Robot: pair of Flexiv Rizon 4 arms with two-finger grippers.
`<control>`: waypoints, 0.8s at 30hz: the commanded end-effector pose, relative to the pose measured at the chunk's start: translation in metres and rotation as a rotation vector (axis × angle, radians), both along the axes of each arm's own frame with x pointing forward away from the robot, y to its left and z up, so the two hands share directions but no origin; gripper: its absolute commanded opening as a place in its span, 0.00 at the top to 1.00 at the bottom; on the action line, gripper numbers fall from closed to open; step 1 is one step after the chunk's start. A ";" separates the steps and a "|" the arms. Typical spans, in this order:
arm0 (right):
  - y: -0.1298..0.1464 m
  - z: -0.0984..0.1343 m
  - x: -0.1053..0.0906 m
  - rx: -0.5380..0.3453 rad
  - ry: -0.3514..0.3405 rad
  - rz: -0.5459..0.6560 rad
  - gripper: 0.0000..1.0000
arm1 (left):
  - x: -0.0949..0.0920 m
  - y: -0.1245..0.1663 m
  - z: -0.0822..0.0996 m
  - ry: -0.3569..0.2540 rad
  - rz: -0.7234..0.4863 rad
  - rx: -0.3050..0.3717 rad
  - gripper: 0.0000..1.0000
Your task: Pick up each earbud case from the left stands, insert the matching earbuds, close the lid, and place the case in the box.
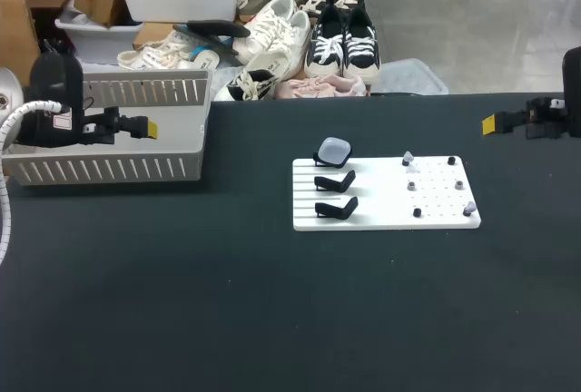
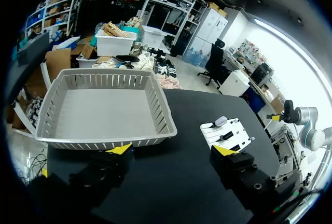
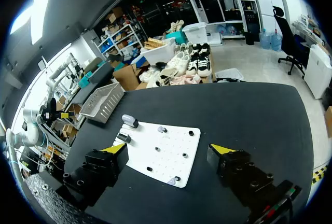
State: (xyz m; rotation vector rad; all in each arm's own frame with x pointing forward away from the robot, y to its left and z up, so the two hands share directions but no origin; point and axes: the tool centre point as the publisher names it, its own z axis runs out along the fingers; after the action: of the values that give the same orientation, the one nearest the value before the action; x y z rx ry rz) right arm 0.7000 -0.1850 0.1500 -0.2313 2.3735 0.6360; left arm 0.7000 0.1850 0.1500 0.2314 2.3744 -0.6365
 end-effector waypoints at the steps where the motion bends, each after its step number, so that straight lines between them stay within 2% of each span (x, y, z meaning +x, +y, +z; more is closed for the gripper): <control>1: 0.000 0.000 0.000 0.000 0.000 0.000 0.00 | 0.000 0.000 0.000 0.000 0.000 0.000 0.00; 17: 0.000 0.000 0.000 0.000 0.000 0.000 0.00 | 0.000 0.000 0.000 0.000 0.000 0.000 0.00; 21: 0.000 0.000 0.000 0.000 0.000 0.000 0.00 | -0.001 -0.007 0.000 -0.010 -0.012 0.020 0.00; 24: 0.000 0.000 0.000 0.000 0.000 0.000 0.00 | -0.001 -0.016 0.004 -0.031 -0.079 0.027 0.00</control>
State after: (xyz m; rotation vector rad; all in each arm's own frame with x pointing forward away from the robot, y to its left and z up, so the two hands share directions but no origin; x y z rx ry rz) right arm 0.7000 -0.1850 0.1500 -0.2313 2.3735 0.6361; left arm 0.6948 0.1730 0.1507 0.3186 2.3625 -0.6173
